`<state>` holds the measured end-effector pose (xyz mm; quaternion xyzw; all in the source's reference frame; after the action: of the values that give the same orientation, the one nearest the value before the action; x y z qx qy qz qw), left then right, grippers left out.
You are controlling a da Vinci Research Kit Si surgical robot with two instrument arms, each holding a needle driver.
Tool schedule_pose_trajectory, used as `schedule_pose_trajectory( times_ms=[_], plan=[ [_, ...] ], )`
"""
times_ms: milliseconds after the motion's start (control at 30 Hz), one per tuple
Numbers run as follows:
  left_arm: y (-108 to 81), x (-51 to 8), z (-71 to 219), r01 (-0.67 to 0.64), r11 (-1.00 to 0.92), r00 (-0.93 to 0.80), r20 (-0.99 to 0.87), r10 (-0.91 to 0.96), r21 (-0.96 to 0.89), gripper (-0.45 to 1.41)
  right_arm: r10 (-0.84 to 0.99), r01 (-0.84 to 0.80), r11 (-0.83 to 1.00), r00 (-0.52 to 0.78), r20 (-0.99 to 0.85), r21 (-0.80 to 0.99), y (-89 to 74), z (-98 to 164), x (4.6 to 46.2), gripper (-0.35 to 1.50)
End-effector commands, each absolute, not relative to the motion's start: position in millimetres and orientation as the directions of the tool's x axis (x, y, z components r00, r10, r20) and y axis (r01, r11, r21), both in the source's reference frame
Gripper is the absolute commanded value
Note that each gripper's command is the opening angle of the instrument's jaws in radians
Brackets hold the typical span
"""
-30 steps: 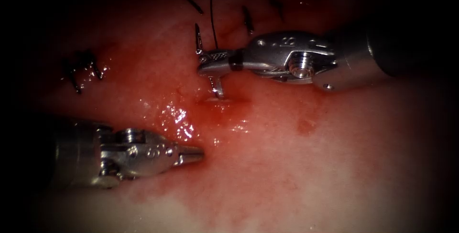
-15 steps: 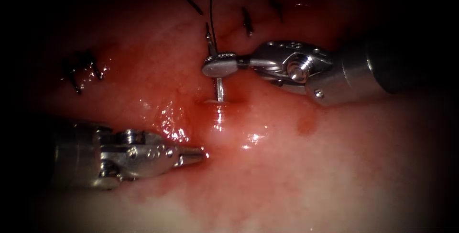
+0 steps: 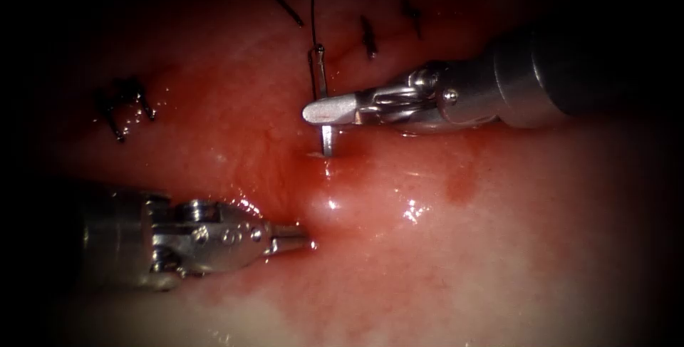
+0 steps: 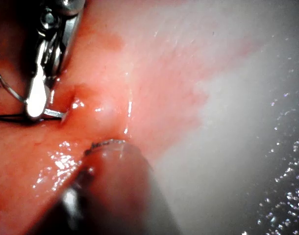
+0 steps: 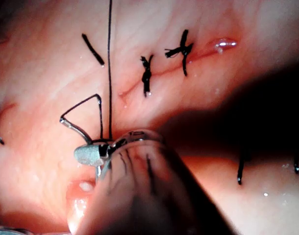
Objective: Wound Closure
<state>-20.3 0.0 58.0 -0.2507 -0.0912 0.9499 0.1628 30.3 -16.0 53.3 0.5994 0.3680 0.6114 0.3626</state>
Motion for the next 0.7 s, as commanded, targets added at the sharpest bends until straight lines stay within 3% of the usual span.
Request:
schedule_pose_trajectory(
  times_ms=[33,700],
  plan=[
    [-1.0,-20.9,58.4,-0.263,-0.93,-0.821,-0.446,0.356,-0.258,0.1,0.877,0.006,-0.48,-0.01,0.48,0.877,-17.0,53.6,31.2,-0.35],
    [-0.9,-20.7,58.4,-0.262,-0.93,-0.822,-0.446,0.356,-0.259,0.1,0.808,-0.088,-0.584,0.027,0.588,0.807,-21.2,52.5,30.6,-0.35]
  ],
)
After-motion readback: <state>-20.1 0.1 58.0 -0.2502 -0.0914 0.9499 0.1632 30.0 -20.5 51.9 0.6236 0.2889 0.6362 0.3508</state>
